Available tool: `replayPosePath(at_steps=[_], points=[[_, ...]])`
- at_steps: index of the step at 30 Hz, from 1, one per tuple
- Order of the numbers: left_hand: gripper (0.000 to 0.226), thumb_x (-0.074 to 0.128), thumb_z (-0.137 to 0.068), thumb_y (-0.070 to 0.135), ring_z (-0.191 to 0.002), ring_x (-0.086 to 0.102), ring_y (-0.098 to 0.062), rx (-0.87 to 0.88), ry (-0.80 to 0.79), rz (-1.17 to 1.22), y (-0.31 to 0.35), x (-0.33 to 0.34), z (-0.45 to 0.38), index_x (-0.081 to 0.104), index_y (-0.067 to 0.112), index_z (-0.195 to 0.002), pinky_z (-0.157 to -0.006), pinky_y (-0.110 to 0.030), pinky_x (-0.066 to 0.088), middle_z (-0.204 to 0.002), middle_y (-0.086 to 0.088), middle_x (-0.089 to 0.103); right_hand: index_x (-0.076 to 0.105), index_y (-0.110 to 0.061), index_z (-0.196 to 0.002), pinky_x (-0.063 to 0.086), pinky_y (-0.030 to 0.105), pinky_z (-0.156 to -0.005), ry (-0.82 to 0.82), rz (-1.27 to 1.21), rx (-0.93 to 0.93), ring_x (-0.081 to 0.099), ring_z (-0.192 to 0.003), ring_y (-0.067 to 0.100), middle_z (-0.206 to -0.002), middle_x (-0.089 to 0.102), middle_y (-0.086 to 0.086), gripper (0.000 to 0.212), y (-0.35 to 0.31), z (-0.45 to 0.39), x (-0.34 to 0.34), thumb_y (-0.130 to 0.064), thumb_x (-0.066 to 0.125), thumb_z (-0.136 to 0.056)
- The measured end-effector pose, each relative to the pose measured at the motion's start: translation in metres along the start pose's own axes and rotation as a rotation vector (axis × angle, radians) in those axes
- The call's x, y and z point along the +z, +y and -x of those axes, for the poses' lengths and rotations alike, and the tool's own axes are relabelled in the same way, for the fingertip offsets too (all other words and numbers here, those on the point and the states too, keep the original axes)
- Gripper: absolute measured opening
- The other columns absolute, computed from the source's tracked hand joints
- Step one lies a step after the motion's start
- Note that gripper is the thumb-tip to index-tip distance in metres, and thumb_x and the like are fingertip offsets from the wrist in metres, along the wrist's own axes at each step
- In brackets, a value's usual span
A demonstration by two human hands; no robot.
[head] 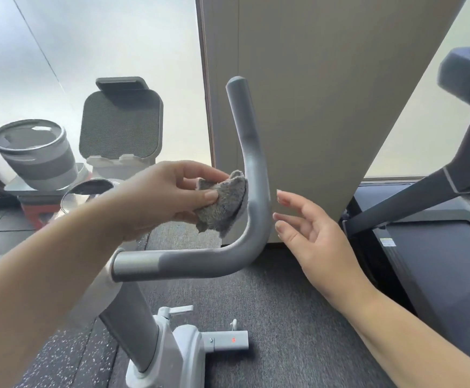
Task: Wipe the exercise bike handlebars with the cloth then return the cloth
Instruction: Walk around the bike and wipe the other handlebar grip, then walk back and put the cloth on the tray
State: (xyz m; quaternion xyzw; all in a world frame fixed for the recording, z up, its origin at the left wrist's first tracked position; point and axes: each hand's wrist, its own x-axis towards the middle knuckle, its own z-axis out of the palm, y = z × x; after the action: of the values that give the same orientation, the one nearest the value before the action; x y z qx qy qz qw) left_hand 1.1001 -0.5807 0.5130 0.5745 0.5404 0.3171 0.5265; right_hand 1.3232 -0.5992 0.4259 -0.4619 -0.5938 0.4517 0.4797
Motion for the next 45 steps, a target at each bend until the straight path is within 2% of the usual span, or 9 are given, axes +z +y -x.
replayPosePath(at_steps=[3, 7, 12, 16, 18, 22, 29, 34, 45], points=[[0.029, 0.068, -0.081, 0.005, -0.072, 0.071, -0.018, 0.096, 0.178, 0.062, -0.001, 0.028, 0.014, 0.062, 0.016, -0.107, -0.060, -0.024, 0.056, -0.084, -0.011, 0.073, 0.057, -0.036, -0.120, 0.052, 0.040, -0.096, 0.047, -0.048, 0.022, 0.066, -0.103, 0.009, -0.119, 0.062, -0.013, 0.036, -0.002, 0.010, -0.003, -0.039, 0.062, -0.084], [0.034, 0.079, -0.073, 0.016, -0.081, 0.072, -0.015, 0.200, 0.350, -0.027, -0.008, 0.082, 0.032, 0.058, 0.020, -0.100, -0.072, -0.039, 0.060, -0.097, -0.001, 0.071, 0.054, -0.026, -0.123, 0.057, 0.034, -0.086, 0.043, -0.176, 0.004, 0.066, -0.105, 0.012, -0.119, 0.065, -0.003, 0.046, -0.008, 0.023, -0.013, -0.048, 0.052, -0.083], [0.038, 0.081, -0.069, 0.026, -0.087, 0.059, -0.005, 0.310, 0.537, -0.259, -0.021, 0.160, 0.042, 0.051, 0.034, -0.091, -0.075, -0.021, 0.050, -0.100, 0.010, 0.057, 0.050, -0.018, -0.129, 0.057, 0.038, -0.080, -0.090, -0.481, 0.088, 0.068, -0.103, 0.020, -0.115, 0.069, 0.006, 0.058, -0.009, 0.046, -0.033, -0.058, 0.048, -0.087], [0.039, 0.079, -0.072, 0.017, -0.092, 0.047, 0.008, 0.319, 0.524, -0.288, -0.036, 0.216, 0.040, 0.049, 0.028, -0.095, -0.079, -0.016, 0.046, -0.101, 0.014, 0.041, 0.054, -0.019, -0.123, 0.057, 0.031, -0.067, -0.047, -0.583, 0.219, 0.069, -0.085, 0.018, -0.100, 0.070, 0.006, 0.068, -0.002, 0.063, -0.060, -0.062, 0.056, -0.070], [0.039, 0.077, -0.074, 0.016, -0.092, 0.044, 0.010, 0.321, 0.461, -0.375, -0.049, 0.240, 0.041, 0.050, 0.026, -0.101, -0.082, -0.015, 0.044, -0.104, 0.014, 0.040, 0.056, -0.018, -0.119, 0.056, 0.028, -0.060, 0.003, -0.579, 0.295, 0.067, -0.080, 0.018, -0.101, 0.066, 0.008, 0.050, 0.008, 0.070, -0.076, -0.050, 0.056, -0.082], [0.045, 0.073, -0.078, 0.025, -0.109, 0.048, -0.009, 0.313, 0.396, -0.534, -0.074, 0.277, 0.046, 0.055, 0.024, -0.120, -0.093, -0.030, 0.046, -0.120, 0.009, 0.047, 0.062, -0.018, -0.108, 0.055, 0.033, -0.059, 0.071, -0.445, 0.387, 0.064, -0.085, 0.025, -0.102, 0.064, 0.012, 0.020, 0.042, 0.082, -0.110, -0.030, 0.052, -0.097], [0.048, 0.054, -0.093, 0.033, -0.127, 0.037, -0.021, 0.077, 0.388, -0.770, -0.109, 0.308, 0.069, 0.042, 0.021, -0.137, -0.103, -0.029, 0.031, -0.138, 0.003, 0.041, 0.066, -0.026, -0.084, 0.054, 0.056, -0.087, 0.039, -0.120, 0.440, 0.063, -0.088, 0.024, -0.092, 0.067, 0.004, 0.010, 0.088, 0.109, -0.155, -0.037, 0.066, -0.083], [0.047, 0.048, -0.094, 0.034, -0.126, 0.037, -0.024, -0.090, 0.298, -0.978, -0.140, 0.317, 0.092, 0.039, 0.022, -0.138, -0.100, -0.039, 0.038, -0.138, 0.001, 0.044, 0.064, -0.023, -0.079, 0.053, 0.038, -0.063, 0.014, 0.075, 0.427, 0.061, -0.073, 0.025, -0.079, 0.064, 0.001, 0.022, 0.103, 0.143, -0.174, -0.039, 0.077, -0.072], [0.056, 0.043, -0.096, 0.038, -0.138, 0.027, -0.026, -0.106, 0.164, -1.324, -0.210, 0.352, 0.190, 0.026, 0.018, -0.145, -0.114, -0.050, 0.015, -0.146, -0.002, 0.039, 0.060, -0.027, -0.086, 0.051, 0.029, -0.060, -0.037, 0.654, 0.331, 0.063, -0.064, 0.011, -0.090, 0.064, 0.001, 0.009, 0.114, 0.264, -0.192, -0.025, 0.067, -0.080]])
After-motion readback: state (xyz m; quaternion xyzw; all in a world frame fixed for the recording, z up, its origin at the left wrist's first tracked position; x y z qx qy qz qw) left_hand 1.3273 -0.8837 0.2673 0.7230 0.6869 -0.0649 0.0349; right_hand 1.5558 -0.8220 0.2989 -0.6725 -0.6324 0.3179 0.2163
